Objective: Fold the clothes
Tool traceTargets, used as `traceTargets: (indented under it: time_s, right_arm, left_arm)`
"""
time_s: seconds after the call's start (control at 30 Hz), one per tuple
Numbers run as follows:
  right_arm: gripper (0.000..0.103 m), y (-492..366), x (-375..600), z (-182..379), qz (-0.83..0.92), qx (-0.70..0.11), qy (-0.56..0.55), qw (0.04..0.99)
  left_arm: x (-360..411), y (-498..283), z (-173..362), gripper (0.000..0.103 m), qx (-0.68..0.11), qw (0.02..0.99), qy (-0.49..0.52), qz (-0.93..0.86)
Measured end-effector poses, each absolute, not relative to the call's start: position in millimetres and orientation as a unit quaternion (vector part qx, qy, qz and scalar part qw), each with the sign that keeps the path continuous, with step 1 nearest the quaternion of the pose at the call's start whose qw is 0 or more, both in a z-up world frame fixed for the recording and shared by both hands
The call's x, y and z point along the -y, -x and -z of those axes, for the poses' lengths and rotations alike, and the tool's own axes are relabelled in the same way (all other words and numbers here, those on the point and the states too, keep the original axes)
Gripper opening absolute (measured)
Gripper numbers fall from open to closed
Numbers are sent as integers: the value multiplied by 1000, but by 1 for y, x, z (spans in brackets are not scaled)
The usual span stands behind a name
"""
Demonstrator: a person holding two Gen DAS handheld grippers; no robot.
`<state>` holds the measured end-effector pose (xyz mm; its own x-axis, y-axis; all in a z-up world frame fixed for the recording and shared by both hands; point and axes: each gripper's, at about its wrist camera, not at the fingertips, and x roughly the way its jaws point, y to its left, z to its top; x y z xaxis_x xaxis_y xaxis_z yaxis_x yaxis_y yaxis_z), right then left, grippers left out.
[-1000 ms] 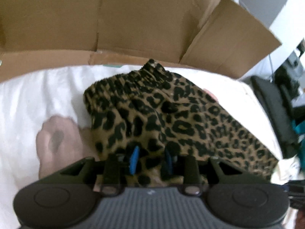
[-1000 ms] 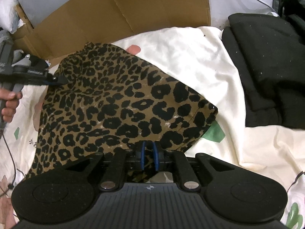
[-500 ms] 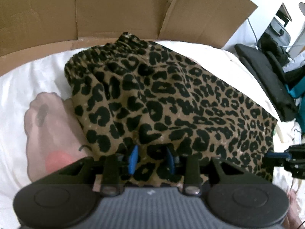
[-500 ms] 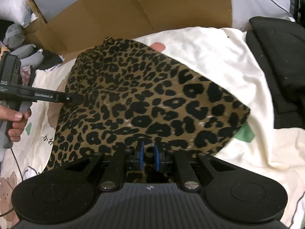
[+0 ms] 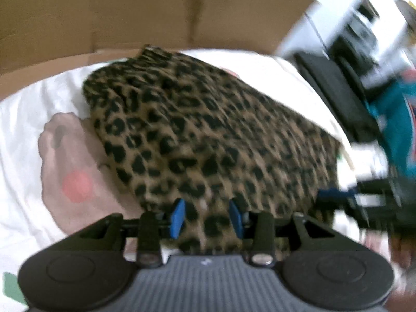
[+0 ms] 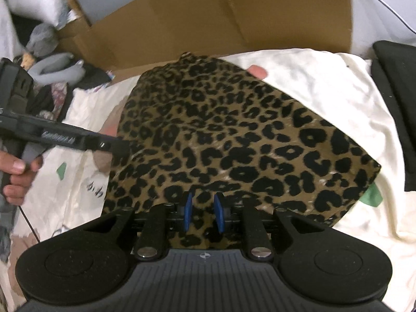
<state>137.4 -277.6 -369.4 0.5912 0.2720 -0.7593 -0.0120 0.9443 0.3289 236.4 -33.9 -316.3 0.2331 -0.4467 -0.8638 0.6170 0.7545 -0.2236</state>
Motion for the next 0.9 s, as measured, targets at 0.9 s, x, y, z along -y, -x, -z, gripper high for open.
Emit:
traceTargets:
  time_s: [0.9]
  right_arm:
    - [26, -155, 266, 396, -85, -493, -157, 852]
  left_arm:
    - [-30, -169, 339, 44, -577, 770, 6, 274]
